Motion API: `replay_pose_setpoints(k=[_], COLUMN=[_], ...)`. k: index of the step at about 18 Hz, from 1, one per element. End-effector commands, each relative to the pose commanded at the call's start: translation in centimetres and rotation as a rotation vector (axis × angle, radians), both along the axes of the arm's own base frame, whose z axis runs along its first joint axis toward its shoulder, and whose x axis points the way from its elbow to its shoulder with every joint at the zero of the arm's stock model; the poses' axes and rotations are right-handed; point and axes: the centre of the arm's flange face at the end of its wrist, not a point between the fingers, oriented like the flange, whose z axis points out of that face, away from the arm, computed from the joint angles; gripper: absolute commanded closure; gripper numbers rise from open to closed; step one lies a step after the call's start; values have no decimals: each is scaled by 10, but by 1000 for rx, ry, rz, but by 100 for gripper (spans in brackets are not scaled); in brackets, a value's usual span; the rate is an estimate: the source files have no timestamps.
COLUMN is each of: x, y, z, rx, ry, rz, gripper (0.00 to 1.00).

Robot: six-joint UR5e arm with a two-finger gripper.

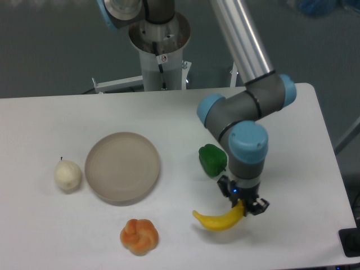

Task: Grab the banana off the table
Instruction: 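Lift the grasped banana up off the table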

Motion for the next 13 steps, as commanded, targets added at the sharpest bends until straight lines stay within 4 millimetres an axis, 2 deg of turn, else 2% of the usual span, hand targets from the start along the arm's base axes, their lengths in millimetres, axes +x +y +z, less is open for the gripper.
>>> replay_pose_setpoints(k=[2,7,11,13], x=[-9,-13,-18,-19], y=[-9,-26,-39,-41], z=[23,76,101,101], rx=[18,41,39,25], ry=[31,85,85,93], rz=[4,-33,-17,-53], gripper=[77,77,77,77])
